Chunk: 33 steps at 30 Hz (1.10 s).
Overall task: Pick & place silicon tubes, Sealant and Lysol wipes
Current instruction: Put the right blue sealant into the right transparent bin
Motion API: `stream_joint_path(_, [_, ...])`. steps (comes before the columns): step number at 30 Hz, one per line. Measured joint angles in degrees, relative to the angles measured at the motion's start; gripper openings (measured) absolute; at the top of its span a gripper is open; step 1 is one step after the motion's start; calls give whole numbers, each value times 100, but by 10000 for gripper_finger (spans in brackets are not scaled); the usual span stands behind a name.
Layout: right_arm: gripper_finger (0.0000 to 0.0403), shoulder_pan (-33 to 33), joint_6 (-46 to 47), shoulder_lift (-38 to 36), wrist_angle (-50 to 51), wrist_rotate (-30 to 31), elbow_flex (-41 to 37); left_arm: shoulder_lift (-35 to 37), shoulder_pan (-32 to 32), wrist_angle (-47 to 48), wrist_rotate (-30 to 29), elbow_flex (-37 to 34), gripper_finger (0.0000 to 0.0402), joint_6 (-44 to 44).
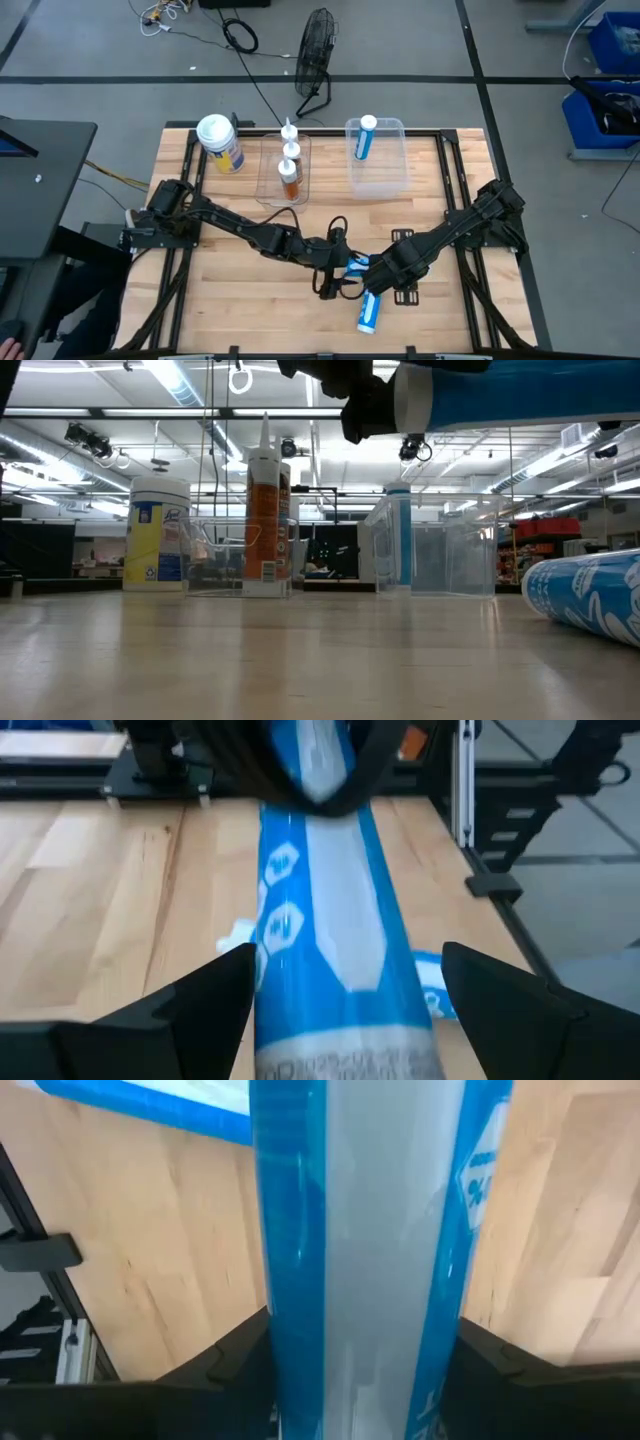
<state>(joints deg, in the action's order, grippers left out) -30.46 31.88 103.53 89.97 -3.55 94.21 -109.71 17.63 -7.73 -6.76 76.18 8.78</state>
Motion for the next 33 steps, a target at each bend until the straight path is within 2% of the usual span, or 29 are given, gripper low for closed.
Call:
stream_joint_path(5, [205,46,-115,0,2,-13,0,0,2,117,2,0,309,-24])
stream_joint_path(13, [205,81,-173,0,2,-17,0,0,-48,134,-22,0,225,157])
stream_joint_path(22, [205,80,-175,0,-8,-10,0,-2,3,129,-104,-1,224,267])
stream_joint_path(28, [251,75,-221,0,-16,238,0,-6,0,129,-210,-2,224,271])
stream_joint_path(30, [251,84,-217,0,-14,411,0,-7,0,134,-259,-2,224,269])
stream_joint_path(33, [228,88,-334,0,9,587,0,-7,-9,138,-287,-4,224,270])
